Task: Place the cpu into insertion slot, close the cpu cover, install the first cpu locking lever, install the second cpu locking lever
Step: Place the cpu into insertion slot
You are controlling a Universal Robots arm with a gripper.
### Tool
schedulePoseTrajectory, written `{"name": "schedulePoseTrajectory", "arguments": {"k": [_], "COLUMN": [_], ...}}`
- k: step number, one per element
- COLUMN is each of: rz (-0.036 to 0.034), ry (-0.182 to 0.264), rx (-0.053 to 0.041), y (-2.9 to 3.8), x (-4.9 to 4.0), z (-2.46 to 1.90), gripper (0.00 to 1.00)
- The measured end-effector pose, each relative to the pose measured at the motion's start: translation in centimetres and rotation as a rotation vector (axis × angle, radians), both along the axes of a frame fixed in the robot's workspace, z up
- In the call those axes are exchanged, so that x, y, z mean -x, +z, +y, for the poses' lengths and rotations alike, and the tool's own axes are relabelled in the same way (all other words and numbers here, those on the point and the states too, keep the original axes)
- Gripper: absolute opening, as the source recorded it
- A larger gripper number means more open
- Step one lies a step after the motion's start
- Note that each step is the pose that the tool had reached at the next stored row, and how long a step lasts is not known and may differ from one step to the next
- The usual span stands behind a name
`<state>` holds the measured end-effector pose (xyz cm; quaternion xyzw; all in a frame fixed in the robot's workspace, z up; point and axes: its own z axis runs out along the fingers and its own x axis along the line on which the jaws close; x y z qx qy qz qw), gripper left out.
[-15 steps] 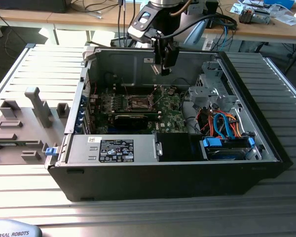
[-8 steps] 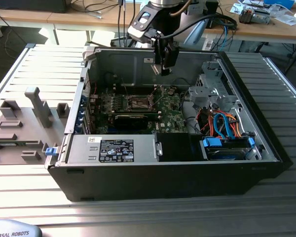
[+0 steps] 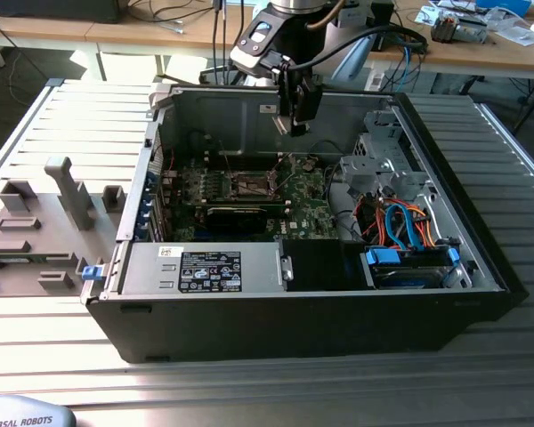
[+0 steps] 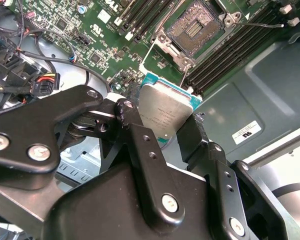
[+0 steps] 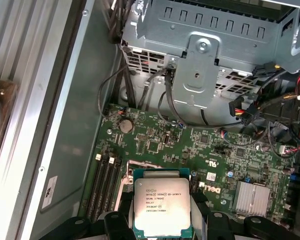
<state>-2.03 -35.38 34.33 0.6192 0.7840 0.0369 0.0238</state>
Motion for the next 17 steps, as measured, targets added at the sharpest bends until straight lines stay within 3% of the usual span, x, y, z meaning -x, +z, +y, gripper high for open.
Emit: {"name": "schedulePoseTrajectory", "arguments": {"k": [17], "rz": [0.0000], "ry": [-0.019], "rx": [0.0001], "y": [-0.03], "x": [0.00], "z": [0.00], "gripper": [0.54]}}
